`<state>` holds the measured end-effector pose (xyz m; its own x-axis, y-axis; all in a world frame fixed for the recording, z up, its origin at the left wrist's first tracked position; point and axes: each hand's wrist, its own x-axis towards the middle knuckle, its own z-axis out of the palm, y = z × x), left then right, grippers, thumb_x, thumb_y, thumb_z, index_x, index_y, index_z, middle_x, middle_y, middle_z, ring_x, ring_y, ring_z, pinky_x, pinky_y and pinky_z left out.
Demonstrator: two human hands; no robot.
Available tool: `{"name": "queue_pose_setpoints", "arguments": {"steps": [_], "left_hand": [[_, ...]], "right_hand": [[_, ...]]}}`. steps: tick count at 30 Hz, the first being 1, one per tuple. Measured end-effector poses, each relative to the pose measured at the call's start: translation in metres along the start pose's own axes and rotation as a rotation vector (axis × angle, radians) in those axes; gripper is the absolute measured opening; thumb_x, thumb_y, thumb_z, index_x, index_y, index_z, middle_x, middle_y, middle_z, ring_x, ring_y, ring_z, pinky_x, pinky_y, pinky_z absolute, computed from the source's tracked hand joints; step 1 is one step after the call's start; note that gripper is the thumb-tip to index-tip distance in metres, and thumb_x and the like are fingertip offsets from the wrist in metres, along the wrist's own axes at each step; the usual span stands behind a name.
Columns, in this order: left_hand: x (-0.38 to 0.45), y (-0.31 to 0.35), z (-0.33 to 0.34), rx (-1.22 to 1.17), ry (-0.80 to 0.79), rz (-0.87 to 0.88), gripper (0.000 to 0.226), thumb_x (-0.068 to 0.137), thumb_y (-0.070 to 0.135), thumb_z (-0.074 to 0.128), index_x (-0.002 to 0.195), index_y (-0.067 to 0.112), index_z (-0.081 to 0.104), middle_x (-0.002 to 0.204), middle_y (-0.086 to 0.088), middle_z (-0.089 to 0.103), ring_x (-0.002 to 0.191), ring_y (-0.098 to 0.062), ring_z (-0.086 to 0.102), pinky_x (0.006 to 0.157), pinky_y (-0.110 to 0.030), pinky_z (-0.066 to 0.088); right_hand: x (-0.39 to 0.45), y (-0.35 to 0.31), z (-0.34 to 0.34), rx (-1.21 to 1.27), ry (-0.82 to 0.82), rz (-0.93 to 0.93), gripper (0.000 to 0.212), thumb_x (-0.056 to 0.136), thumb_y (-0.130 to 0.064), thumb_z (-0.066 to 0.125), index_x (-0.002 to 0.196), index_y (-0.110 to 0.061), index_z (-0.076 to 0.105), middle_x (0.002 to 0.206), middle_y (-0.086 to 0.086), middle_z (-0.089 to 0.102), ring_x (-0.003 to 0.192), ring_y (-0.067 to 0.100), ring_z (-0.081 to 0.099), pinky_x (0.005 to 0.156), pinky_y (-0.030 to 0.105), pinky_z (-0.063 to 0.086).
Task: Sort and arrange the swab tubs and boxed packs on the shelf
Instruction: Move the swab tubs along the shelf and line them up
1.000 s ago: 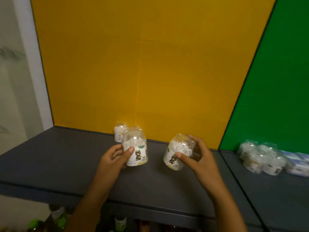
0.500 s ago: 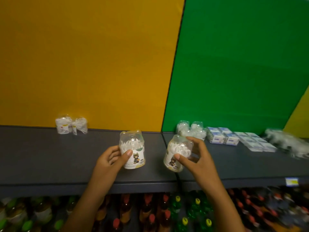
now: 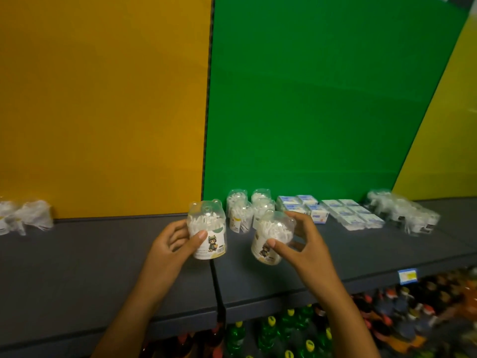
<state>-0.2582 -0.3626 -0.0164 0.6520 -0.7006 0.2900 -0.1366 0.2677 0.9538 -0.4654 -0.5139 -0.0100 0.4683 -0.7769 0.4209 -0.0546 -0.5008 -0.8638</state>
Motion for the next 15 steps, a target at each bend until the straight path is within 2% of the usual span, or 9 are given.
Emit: {"name": "queue_pose_setpoints", "arguments": {"steps": [4, 10, 15], "left_hand": [[0.037, -0.013, 0.027, -0.011, -0.012, -0.007, 0.041, 0.076, 0.024, 0.071, 0.115, 0.014, 0.062, 0.105, -0.001, 0.072, 0.093, -0.009, 0.069, 0.072, -0.014, 0.053], [0.082, -0.034, 0.053, -0.03, 0.017, -0.018, 0.037, 0.078, 0.015, 0.071, 0.113, 0.012, 0.062, 0.102, -0.002, 0.073, 0.091, -0.01, 0.07, 0.071, -0.015, 0.054], [0.096, -0.057, 0.074, 0.012, 0.016, -0.068, 0.036, 0.079, 0.01, 0.073, 0.113, 0.013, 0.062, 0.103, 0.001, 0.072, 0.09, -0.007, 0.07, 0.071, -0.016, 0.055]], "right_hand": [[0.041, 0.02, -0.013, -0.033, -0.03, -0.002, 0.06, 0.074, -0.024, 0.083, 0.124, -0.032, 0.051, 0.127, -0.01, 0.059, 0.107, 0.0, 0.061, 0.08, 0.015, 0.054], [0.096, 0.046, -0.024, -0.049, -0.046, -0.018, 0.058, 0.076, -0.028, 0.081, 0.124, -0.034, 0.05, 0.127, -0.012, 0.057, 0.115, 0.004, 0.056, 0.086, 0.018, 0.053], [0.109, 0.074, -0.032, -0.024, -0.055, 0.002, 0.057, 0.076, -0.024, 0.082, 0.123, -0.033, 0.051, 0.123, -0.014, 0.06, 0.111, 0.001, 0.059, 0.084, 0.014, 0.052]]}}
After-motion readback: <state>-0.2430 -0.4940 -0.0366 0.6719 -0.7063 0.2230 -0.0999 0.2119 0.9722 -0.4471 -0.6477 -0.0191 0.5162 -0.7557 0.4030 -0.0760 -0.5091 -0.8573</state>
